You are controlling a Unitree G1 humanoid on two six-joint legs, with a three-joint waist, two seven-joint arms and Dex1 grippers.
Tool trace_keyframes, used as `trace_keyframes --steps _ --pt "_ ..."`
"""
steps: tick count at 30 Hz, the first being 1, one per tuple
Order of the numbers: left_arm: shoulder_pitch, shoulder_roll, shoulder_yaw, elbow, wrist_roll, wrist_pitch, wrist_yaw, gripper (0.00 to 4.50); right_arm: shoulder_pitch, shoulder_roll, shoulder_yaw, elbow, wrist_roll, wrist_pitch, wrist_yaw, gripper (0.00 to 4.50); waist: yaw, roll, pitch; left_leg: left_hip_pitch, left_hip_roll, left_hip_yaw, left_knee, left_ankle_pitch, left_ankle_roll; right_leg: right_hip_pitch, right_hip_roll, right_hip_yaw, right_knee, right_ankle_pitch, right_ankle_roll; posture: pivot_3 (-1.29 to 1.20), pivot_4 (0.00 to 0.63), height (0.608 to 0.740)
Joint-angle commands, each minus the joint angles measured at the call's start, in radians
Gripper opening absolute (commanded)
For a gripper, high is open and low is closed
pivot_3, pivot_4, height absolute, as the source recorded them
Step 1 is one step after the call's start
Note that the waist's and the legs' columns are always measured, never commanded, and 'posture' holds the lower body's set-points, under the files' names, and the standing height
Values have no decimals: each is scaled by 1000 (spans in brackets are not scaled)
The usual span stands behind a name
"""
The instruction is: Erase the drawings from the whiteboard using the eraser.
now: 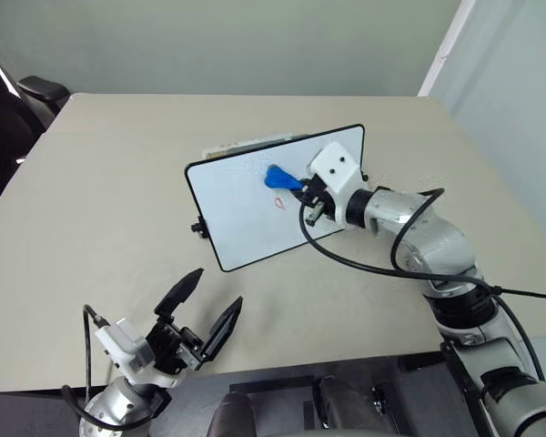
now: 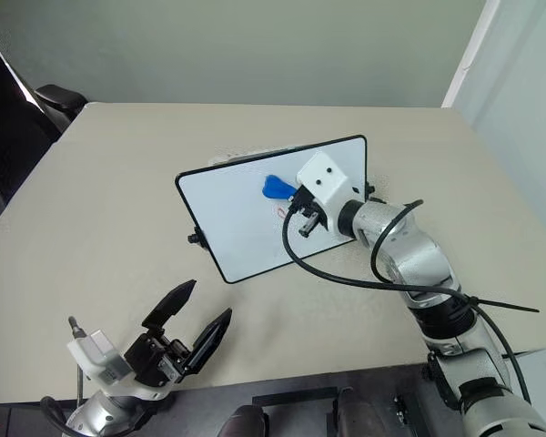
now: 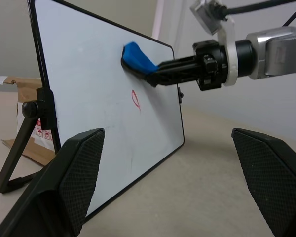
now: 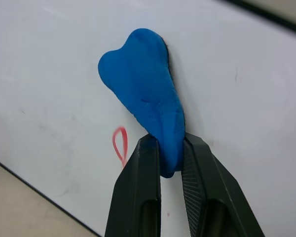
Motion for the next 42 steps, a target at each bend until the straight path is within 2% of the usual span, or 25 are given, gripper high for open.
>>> trace_keyframes --steps 1,9,22,34,42 --pt "7 -1 9 -16 -13 -4 -8 4500 -8 -9 -5 -22 -11 -8 15 310 0 0 0 0 0 0 0 0 0 0 0 0 0 0 0 0 150 740" --pt "8 -3 3 -21 -8 -3 -6 4500 84 -39 55 38 -45 11 23 310 2 0 0 -1 0 0 0 0 -1 0 -1 0 -1 0 0 0 150 740" --pt "8 -1 3 -22 -7 -3 -5 4500 97 -69 96 48 -74 58 52 310 2 0 0 0 0 0 0 2 -2 0 0 0 0 2 -1 0 150 740" --pt "7 0 0 -21 -10 -2 -11 4500 35 -31 -13 15 -59 61 24 310 1 0 0 -1 0 0 0 2 -2 -1 0 0 0 2 -1 0 150 740" --pt "13 0 -3 -28 -10 -2 -12 4500 146 -133 -6 17 -99 75 28 310 11 0 0 -2 0 0 1 2 -2 0 0 0 -1 1 -2 0 150 740"
